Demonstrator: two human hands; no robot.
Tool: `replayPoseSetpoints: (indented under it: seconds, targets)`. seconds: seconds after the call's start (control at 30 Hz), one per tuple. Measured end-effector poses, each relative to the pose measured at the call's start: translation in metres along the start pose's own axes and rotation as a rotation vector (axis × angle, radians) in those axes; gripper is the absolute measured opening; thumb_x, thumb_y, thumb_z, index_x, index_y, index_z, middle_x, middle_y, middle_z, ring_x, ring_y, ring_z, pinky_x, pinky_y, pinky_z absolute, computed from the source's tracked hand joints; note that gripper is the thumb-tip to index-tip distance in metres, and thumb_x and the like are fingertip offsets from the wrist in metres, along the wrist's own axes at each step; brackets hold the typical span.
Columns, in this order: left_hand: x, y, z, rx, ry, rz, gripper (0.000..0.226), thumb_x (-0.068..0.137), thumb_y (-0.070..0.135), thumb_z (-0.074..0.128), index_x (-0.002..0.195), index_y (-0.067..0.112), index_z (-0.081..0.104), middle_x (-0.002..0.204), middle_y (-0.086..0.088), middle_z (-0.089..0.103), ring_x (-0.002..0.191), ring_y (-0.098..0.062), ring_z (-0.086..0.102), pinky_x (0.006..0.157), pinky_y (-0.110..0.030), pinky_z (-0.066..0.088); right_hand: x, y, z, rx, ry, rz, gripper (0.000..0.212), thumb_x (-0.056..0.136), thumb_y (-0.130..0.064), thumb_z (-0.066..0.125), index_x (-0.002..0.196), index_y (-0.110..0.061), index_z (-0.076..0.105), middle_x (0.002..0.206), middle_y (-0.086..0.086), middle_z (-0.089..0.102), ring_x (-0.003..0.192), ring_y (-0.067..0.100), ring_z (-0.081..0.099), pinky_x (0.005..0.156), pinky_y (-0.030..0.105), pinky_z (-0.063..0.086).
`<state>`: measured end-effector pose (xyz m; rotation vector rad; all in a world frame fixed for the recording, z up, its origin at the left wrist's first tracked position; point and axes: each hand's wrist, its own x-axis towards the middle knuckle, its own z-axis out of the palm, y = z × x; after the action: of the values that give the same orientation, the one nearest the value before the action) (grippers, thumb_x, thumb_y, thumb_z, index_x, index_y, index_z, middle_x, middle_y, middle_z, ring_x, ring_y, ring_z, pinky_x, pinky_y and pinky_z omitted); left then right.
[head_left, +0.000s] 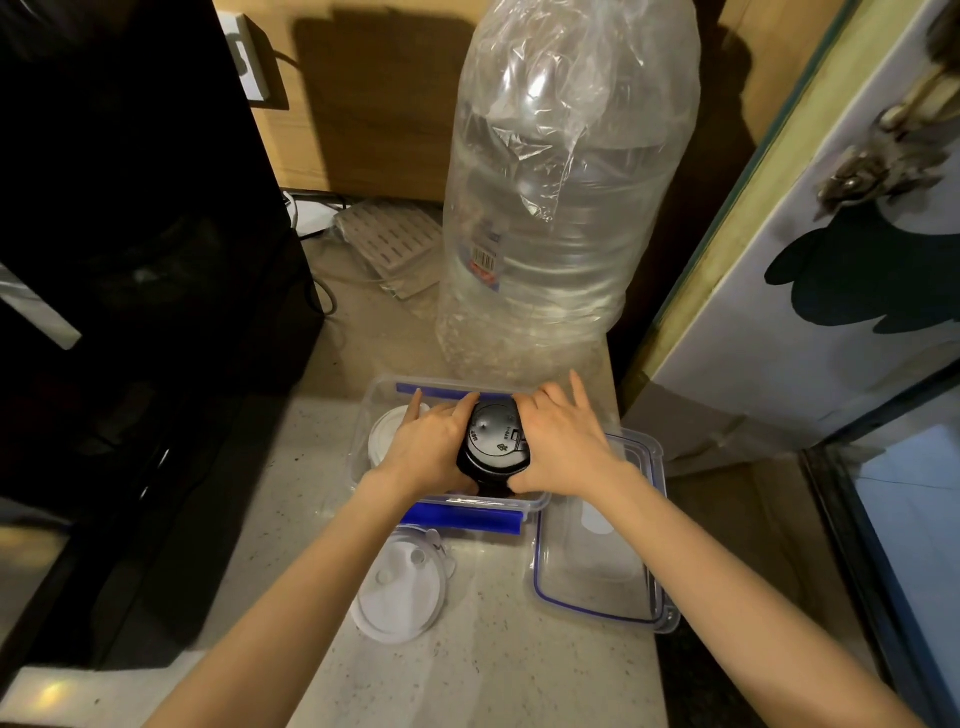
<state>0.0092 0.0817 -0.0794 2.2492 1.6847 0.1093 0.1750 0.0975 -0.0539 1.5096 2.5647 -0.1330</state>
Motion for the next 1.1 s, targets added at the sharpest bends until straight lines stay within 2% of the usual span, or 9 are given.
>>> replayPoseSetpoints:
  seconds: [0.1,0.27,0.47,0.53,0.63,0.7,0.83,0.97,1.1]
  targets:
    - [0.0,-0.004,0.001,0.013,0.004,-0.013,0.1,0.066,0.039,0.074,0.144,0.012,0.018,0.135,-0.007,0.054,0.128,-0.023,0.046,0.118,-0.05,0.007,-0.001,-0.004,0.0,-0.067,-0.014,-0.002,0.088,0.063,-0.048,0.069,0.132,-0.005,0.036,0.127,0.011,0.052,0.125,0.028,0.036,0.115,0.059,0.003]
    - [-0.002,-0.01,-0.001,0.047,-0.029,-0.003,0.084,0.074,0.024,0.07,0.142,0.013,0.023,0.135,-0.009,0.053,0.13,-0.024,0.043,0.118,-0.047,0.009,0.002,-0.008,0.008,-0.097,-0.056,-0.005,0.08,0.067,-0.046,0.069,0.129,-0.004,0.041,0.128,0.012,0.053,0.13,0.028,0.033,0.113,0.06,0.0]
    - [-0.001,-0.011,0.0,0.092,-0.026,0.002,0.084,0.073,0.021,0.07,0.142,0.014,0.022,0.136,-0.01,0.052,0.131,-0.024,0.043,0.118,-0.043,0.012,0.006,-0.009,0.013,-0.106,-0.069,0.005,0.082,0.068,-0.047,0.068,0.132,-0.005,0.038,0.132,0.012,0.051,0.134,0.028,0.029,0.112,0.061,-0.002]
    - [0.0,-0.012,0.001,0.095,-0.019,-0.003,0.083,0.073,0.023,0.069,0.142,0.015,0.023,0.136,-0.009,0.052,0.13,-0.024,0.043,0.118,-0.043,0.014,0.006,-0.008,0.015,-0.096,-0.062,0.003,0.087,0.068,-0.05,0.067,0.135,-0.005,0.034,0.134,0.012,0.05,0.135,0.028,0.028,0.112,0.062,-0.002]
    - [0.001,-0.012,0.002,0.087,-0.01,0.001,0.077,0.075,0.03,0.069,0.139,0.016,0.029,0.135,-0.008,0.054,0.13,-0.024,0.043,0.117,-0.044,0.015,0.005,-0.007,0.016,-0.055,-0.064,-0.007,0.103,0.069,-0.058,0.064,0.145,-0.008,0.015,0.14,0.013,0.044,0.138,0.03,0.022,0.112,0.063,-0.002]
    - [0.001,-0.011,0.002,0.076,-0.012,-0.001,0.074,0.074,0.033,0.069,0.137,0.017,0.034,0.134,-0.008,0.055,0.13,-0.024,0.043,0.118,-0.045,0.015,0.004,-0.006,0.016,-0.005,-0.075,-0.021,0.104,0.069,-0.061,0.062,0.146,-0.012,0.011,0.144,0.014,0.039,0.14,0.031,0.018,0.113,0.063,-0.001]
    - [0.002,-0.013,0.004,0.074,0.008,-0.017,0.056,0.073,0.033,0.07,0.123,0.018,0.048,0.124,-0.006,0.061,0.124,-0.024,0.049,0.117,-0.046,0.017,0.005,-0.003,0.017,0.148,-0.098,-0.029,0.106,0.067,-0.058,0.067,0.146,-0.012,0.013,0.148,0.012,0.033,0.141,0.03,0.016,0.116,0.058,0.002]
    - [0.004,-0.01,0.003,0.084,-0.012,-0.04,0.045,0.074,0.029,0.069,0.113,0.016,0.05,0.116,-0.006,0.064,0.119,-0.024,0.051,0.114,-0.049,0.022,0.006,-0.002,0.014,0.239,-0.126,-0.01,0.109,0.065,-0.054,0.07,0.146,-0.012,0.012,0.148,0.011,0.033,0.14,0.028,0.019,0.116,0.057,0.005]
    - [0.005,-0.004,0.003,0.099,-0.013,-0.064,0.036,0.077,0.023,0.064,0.11,0.015,0.05,0.113,-0.006,0.064,0.119,-0.025,0.05,0.111,-0.054,0.02,0.007,-0.003,0.01,0.288,-0.047,-0.005,0.093,0.064,-0.057,0.068,0.138,-0.013,0.033,0.138,0.009,0.045,0.13,0.027,0.035,0.114,0.046,0.02]
